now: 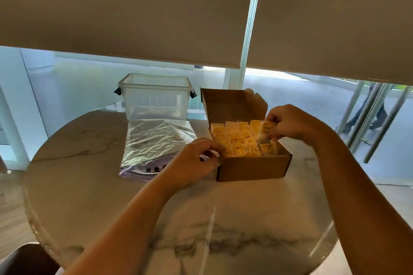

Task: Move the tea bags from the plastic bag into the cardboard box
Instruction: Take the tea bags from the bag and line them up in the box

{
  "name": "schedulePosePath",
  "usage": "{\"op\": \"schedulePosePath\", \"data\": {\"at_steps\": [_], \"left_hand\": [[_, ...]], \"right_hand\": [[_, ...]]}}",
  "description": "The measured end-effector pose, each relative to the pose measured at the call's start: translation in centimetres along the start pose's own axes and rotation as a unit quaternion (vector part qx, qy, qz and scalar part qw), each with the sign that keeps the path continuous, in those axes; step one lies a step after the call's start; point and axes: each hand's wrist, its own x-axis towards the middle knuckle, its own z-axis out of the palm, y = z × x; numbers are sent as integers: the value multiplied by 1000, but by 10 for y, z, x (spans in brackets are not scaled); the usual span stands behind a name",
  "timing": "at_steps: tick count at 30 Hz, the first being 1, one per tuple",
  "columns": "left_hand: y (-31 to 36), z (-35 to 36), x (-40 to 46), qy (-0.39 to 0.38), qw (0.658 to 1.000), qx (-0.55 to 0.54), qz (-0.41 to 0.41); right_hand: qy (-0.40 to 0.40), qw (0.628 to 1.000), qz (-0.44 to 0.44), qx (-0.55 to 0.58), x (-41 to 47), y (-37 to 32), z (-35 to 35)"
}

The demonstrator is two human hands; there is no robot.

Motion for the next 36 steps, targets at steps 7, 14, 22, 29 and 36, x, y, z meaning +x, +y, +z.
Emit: {"op": "schedulePosePath", "data": {"at_steps": [7, 14, 22, 29, 36], "left_hand": [[-4, -1, 1, -7, 1000, -4, -4], [-1, -1, 0, -14, 1000, 7, -12], [-2, -38, -5, 7, 960, 267, 85], [-17, -65, -8, -34, 912, 409, -17], [-26, -76, -2, 100, 948, 302, 18]], "right_hand": [[-127, 973, 31, -192, 14, 19, 12], [-61, 984, 36, -166, 23, 36, 36], [-9, 990, 11, -143, 7, 20, 36], [16, 989, -126, -81, -11, -42, 55], [-31, 958, -284, -27, -26, -96, 120]]}}
